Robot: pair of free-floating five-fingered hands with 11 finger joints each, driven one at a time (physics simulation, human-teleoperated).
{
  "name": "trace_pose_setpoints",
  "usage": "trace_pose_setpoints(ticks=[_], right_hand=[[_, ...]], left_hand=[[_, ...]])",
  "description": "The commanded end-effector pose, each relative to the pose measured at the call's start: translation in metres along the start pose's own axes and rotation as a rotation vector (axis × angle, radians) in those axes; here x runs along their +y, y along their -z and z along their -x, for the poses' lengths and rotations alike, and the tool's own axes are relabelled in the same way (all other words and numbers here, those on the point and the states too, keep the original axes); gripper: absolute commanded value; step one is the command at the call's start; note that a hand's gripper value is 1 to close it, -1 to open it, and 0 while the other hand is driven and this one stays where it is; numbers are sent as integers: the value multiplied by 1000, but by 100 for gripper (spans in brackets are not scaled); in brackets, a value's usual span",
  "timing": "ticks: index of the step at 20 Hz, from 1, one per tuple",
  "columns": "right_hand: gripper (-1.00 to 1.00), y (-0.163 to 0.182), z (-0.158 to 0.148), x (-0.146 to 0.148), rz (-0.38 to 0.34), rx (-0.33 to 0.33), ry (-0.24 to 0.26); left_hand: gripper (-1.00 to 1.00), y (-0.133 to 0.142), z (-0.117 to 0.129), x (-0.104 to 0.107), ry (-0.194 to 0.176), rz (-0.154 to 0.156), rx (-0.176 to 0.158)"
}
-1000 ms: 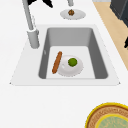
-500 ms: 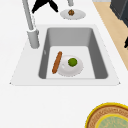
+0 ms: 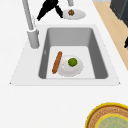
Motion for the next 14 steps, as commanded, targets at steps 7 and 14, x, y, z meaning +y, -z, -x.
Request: trace_pose_setpoints(ticks=[7, 14], right_hand=[[-100, -21, -10, 49, 92, -163, 169], [-100, -46, -18, 90, 119, -195, 226]], left_hand=[[0, 0, 0, 0, 0, 0, 0], [0, 0, 0, 0, 0, 0, 0]])
